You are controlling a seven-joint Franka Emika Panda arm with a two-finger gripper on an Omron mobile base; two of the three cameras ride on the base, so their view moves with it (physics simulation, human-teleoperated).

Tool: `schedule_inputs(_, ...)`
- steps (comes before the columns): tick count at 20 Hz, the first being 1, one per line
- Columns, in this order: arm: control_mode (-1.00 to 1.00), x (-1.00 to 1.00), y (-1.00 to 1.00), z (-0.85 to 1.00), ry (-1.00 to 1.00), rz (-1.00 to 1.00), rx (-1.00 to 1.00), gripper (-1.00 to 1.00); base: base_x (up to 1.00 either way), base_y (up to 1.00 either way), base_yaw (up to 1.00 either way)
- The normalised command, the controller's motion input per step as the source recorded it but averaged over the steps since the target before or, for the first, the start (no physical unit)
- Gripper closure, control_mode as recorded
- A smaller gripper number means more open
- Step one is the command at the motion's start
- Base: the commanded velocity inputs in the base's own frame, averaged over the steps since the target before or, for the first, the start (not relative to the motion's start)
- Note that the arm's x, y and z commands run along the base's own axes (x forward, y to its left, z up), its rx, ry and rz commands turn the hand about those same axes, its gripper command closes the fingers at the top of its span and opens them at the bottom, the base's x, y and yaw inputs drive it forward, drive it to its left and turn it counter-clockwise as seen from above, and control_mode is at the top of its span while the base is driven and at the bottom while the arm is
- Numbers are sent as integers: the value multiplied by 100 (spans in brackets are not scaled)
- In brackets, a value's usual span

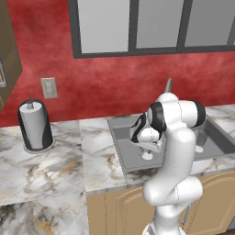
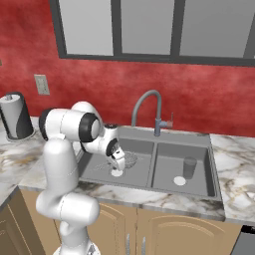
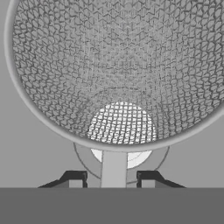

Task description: Place the strainer in the left basin and the glass cup in the right basin of the sink.

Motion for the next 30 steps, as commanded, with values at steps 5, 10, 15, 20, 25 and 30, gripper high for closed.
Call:
schedule_inputs(5, -100, 25, 0, -10, 4, -3, 0, 100, 0, 0, 0)
schedule_inputs(10, -100, 14, 0, -19, 2, -1, 0, 100, 0, 0, 0)
schedule_inputs(15, -100, 2, 0, -31, 1, 0, 0, 100, 0, 0, 0)
schedule_inputs(20, -100, 0, 0, -46, 0, 0, 0, 100, 0, 0, 0)
schedule_inputs(25, -100, -3, 0, -62, 0, 0, 0, 100, 0, 0, 0)
schedule_inputs(30, -100, -25, 0, -64, 0, 0, 0, -100, 0, 0, 0)
